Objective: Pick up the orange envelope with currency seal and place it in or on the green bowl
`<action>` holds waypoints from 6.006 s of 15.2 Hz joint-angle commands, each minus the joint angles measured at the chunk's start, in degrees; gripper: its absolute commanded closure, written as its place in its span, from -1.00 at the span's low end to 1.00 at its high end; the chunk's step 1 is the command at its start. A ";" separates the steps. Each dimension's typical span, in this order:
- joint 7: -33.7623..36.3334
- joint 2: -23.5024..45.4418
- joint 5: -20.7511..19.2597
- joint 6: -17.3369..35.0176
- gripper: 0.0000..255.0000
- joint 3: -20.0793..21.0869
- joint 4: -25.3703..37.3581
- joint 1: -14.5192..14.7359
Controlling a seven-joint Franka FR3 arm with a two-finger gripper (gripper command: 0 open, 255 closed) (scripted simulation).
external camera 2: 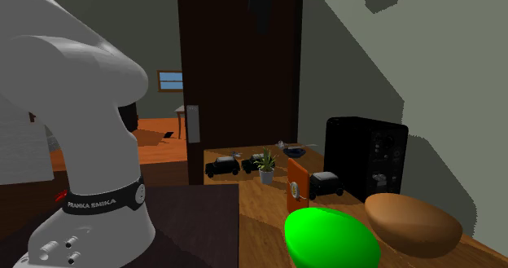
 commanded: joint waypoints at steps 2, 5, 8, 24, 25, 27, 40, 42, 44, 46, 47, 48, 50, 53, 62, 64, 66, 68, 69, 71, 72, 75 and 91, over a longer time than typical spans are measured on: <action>2.79 -0.28 0.89 1.37 -1.00 1.13 -1.72 -0.32; 11.03 -0.40 3.72 5.76 -1.00 4.67 -6.36 -1.20; 19.21 0.64 6.66 10.61 -1.00 8.37 -10.15 -1.83; 62.90 27.49 15.33 42.66 -1.00 28.74 -13.99 -7.48; 65.99 30.13 14.68 44.67 -1.00 29.86 -13.32 -8.23; 72.55 35.62 12.54 48.51 -1.00 31.83 -11.73 -9.76; 96.10 56.82 -3.79 62.38 -1.00 30.85 -6.42 -10.10; 96.08 56.81 -3.76 62.38 -1.00 30.80 -6.42 -10.05; 96.08 56.81 -3.76 62.38 -1.00 30.80 -6.42 -10.05; 96.08 56.81 -3.77 62.38 -1.00 30.80 -6.42 -10.05; 96.08 56.81 -3.77 62.38 -1.00 30.80 -6.42 -10.05; 96.08 56.80 -3.76 62.37 -1.00 30.80 -6.42 -10.05; 96.08 56.80 -3.76 62.37 1.00 30.80 -6.42 -10.05; 96.08 56.80 -3.76 62.37 1.00 30.80 -6.42 -10.05; 93.79 53.35 -0.46 59.41 1.00 32.21 -6.46 -10.92; 92.70 51.65 1.10 57.87 1.00 32.71 -6.39 -11.21; 91.67 49.98 2.58 56.29 1.00 33.10 -6.25 -11.42; 90.71 48.35 3.95 54.68 1.00 33.36 -6.05 -11.53; 90.26 47.55 4.59 53.86 1.00 33.45 -5.93 -11.56; 89.41 46.00 5.80 52.22 1.00 33.57 -5.64 -11.59; 89.02 45.24 6.35 51.38 1.00 33.60 -5.47 -11.60; 87.95 43.05 7.85 48.87 1.00 33.58 -4.88 -11.55; 84.65 34.07 12.26 35.80 1.00 32.26 0.00 -11.06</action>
